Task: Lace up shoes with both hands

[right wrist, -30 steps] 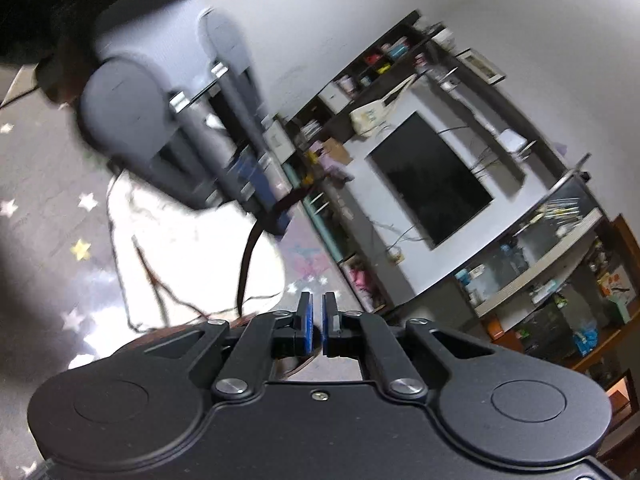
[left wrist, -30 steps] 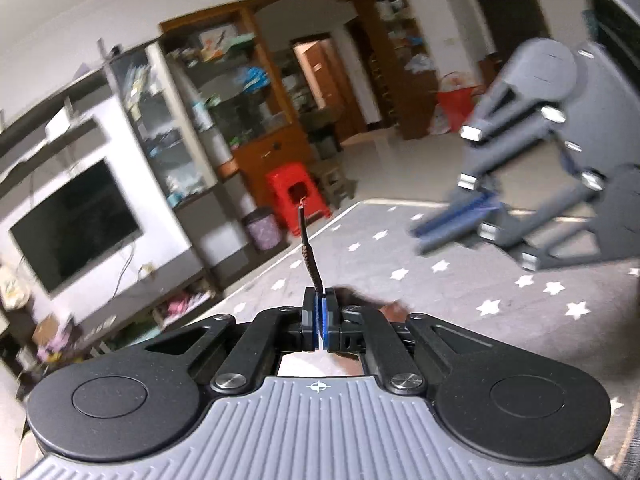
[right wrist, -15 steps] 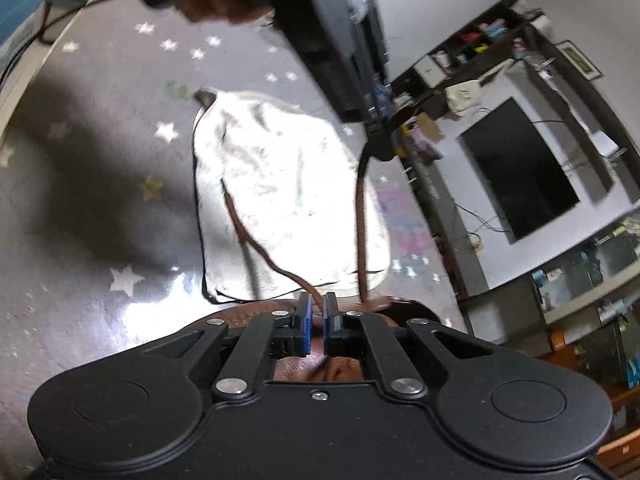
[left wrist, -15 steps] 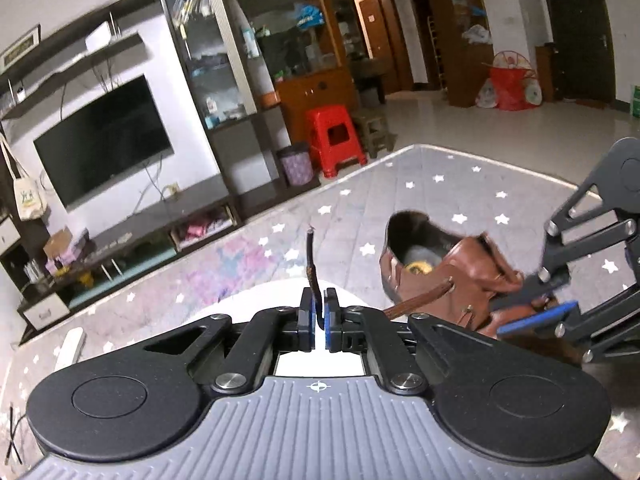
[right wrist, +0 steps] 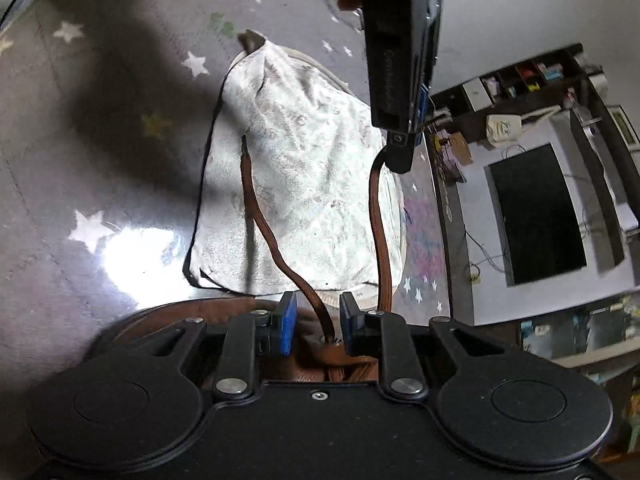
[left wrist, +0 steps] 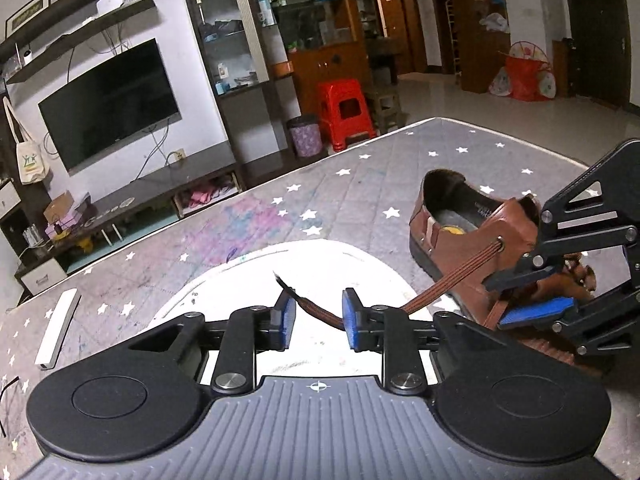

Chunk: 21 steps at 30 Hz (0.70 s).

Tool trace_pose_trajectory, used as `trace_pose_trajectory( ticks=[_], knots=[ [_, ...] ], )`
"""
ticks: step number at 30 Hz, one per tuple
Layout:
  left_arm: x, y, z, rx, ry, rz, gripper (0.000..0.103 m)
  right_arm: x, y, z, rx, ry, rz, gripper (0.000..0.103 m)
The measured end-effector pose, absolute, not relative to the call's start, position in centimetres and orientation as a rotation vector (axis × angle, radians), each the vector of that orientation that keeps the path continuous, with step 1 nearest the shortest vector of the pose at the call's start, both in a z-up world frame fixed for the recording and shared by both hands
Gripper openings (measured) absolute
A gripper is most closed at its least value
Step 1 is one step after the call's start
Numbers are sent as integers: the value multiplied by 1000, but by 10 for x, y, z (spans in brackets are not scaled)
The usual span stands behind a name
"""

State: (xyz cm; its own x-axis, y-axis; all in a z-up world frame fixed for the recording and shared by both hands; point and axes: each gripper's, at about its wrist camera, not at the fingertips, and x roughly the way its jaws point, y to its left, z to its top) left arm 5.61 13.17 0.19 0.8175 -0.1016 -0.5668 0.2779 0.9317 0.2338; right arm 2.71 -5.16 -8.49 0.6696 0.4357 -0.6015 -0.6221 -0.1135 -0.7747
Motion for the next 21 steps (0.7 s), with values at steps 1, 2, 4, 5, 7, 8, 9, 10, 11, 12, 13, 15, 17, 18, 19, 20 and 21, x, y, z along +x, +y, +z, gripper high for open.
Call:
trace_pose_trajectory(
  ticks=[1,2,4,5,7,8,9,10,11,12,13,15,17,18,19,20,21],
  knots=[
    [55,132,1,317,580,-200,35,28,-50,-87,-1434,161,903,24],
    [56,132,1,317,581,-195,35,28,-48,-89,-1435,159,902,24],
    [56,134,1,316,581,-186,37,30,-46,-91,-1429,164,903,20],
    [53,136,2,314,580,-176,39,30,-45,-93,-1427,164,901,19],
    [49,139,3,309,578,-163,41,31,-42,-95,-1418,154,893,12],
    [44,141,4,305,576,-157,42,31,-41,-96,-1412,146,889,10],
    [39,143,5,300,574,-152,42,31,-40,-95,-1392,139,884,10],
    [34,145,5,297,572,-146,43,31,-39,-93,-1367,134,878,6],
    [30,146,6,301,573,-144,44,31,-38,-91,-1342,128,872,4],
    [25,147,6,304,574,-141,45,31,-37,-89,-1317,122,866,4],
    [23,147,6,307,574,-141,45,30,-37,-86,-1298,118,863,3],
    [11,146,6,320,577,-140,46,27,-37,-79,-1254,106,858,3],
    [4,143,5,328,579,-148,46,22,-38,-67,-1190,84,847,3],
    [2,140,4,329,580,-155,47,20,-39,-62,-1167,78,842,3],
    [0,137,4,331,580,-162,47,18,-40,-56,-1144,71,837,3],
    [-2,134,3,332,581,-168,47,16,-42,-51,-1123,66,829,3],
    [-4,131,2,334,582,-175,48,15,-44,-46,-1103,61,821,3]
  ],
)
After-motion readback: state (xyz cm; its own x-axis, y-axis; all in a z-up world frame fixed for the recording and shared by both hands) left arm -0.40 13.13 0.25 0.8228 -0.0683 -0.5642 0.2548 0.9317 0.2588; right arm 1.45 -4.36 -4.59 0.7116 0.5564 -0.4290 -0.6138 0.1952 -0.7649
